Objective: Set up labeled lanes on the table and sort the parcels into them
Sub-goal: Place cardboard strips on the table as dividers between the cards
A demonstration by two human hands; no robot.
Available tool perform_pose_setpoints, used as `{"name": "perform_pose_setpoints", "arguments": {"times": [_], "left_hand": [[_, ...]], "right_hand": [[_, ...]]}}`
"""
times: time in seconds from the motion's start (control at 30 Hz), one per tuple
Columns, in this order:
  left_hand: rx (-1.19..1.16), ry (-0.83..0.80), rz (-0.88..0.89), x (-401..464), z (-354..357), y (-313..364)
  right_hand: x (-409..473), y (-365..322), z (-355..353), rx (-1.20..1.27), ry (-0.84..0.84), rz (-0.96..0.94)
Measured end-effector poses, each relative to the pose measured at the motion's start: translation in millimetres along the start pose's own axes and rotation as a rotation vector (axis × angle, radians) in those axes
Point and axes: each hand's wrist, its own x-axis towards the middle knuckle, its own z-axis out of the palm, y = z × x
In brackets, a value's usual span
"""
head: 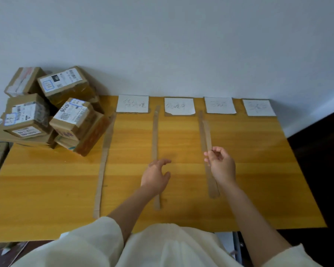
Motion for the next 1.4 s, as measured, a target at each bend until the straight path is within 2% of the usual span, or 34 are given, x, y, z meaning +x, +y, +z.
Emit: {"name": "perform_pose_setpoints", "arguments": {"times": [0.3, 0.53, 0.87, 1.3, 1.4], "left_hand": [[0.183, -0.166, 0.044, 32, 70, 98], [0.373, -0.307, 0.099, 49, 123, 145], [0.571, -0.475, 0.132, 64, 168, 166], [0.616, -0.502, 0.125, 77, 170, 168], [0.621, -0.508, 0.126, 79, 169, 169]], "right_hand": [[67, 44, -104, 0.036, 0.034, 0.067], [99, 92, -148, 0.042, 0.037, 0.222], [132, 147, -168, -0.001, -0.059, 0.511], [165, 152, -165, -0.079, -0.085, 0.514], [167, 147, -165, -0.179, -0.069, 0.484]]}}
